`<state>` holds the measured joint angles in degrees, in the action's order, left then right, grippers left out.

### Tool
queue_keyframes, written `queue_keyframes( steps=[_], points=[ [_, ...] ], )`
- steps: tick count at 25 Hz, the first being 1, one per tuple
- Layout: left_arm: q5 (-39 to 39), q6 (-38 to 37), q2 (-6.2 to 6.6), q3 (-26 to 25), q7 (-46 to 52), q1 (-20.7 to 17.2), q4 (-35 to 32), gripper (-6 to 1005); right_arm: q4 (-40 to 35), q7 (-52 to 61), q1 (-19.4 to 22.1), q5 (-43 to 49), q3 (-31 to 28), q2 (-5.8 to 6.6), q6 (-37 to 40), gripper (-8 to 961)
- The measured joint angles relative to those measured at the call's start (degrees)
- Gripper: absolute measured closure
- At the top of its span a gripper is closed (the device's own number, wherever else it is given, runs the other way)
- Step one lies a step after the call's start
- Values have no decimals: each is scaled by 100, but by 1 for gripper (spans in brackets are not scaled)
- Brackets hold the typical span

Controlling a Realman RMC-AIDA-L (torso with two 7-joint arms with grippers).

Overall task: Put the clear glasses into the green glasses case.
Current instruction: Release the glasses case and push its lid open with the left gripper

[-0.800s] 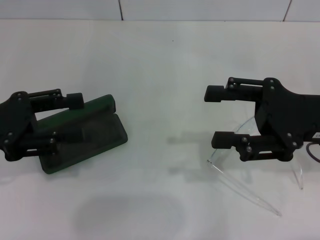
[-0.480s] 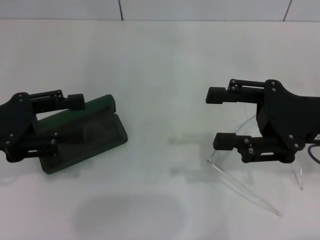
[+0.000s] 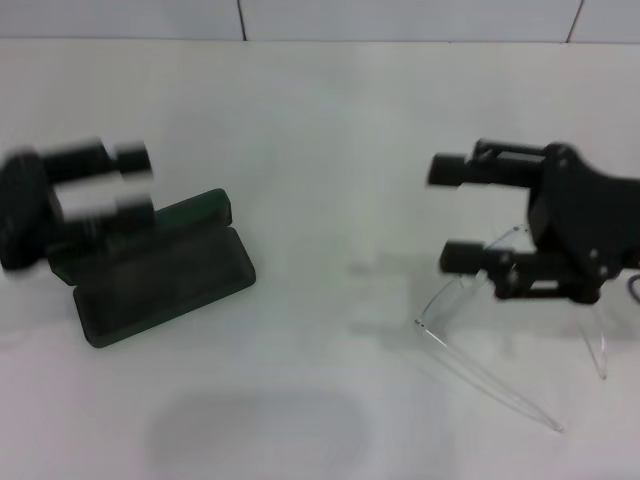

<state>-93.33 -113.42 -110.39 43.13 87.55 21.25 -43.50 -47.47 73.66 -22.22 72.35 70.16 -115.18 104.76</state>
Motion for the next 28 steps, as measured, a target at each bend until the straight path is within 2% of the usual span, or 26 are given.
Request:
queue_keyframes(
  steps=[2, 5, 8, 12, 16, 20, 25, 28],
  points=[
    [-30, 244, -47, -289, 414, 46, -354, 261, 0, 3, 10, 121, -271, 25, -18, 245],
    [-359, 678, -127, -367, 884, 96, -1112, 261, 0, 115, 56, 566, -912, 74, -103, 245],
    [-1426, 1207, -309, -285, 1611, 240, -2185, 262, 11, 302, 70, 1100, -1603, 109, -172, 245],
    [-2961, 1483, -579, -211, 2313, 578, -3096, 263, 57, 384, 146, 1472, -2236, 153, -189, 245],
    [-4028, 1560, -740, 76, 2675, 851, -3377, 264, 70, 386, 332, 1488, -2507, 167, -203, 245],
    [-4824, 1731, -897, 651, 2782, 1025, -3351, 264, 73, 386, 470, 1486, -2621, 161, -194, 245],
    [-4958, 2129, -910, 1361, 2948, 1009, -3272, 265, 89, 387, 493, 1490, -2628, 167, -190, 245],
    [-5107, 2247, -907, 1506, 3016, 1034, -3185, 265, 89, 386, 473, 1492, -2629, 159, -169, 245]
  ],
)
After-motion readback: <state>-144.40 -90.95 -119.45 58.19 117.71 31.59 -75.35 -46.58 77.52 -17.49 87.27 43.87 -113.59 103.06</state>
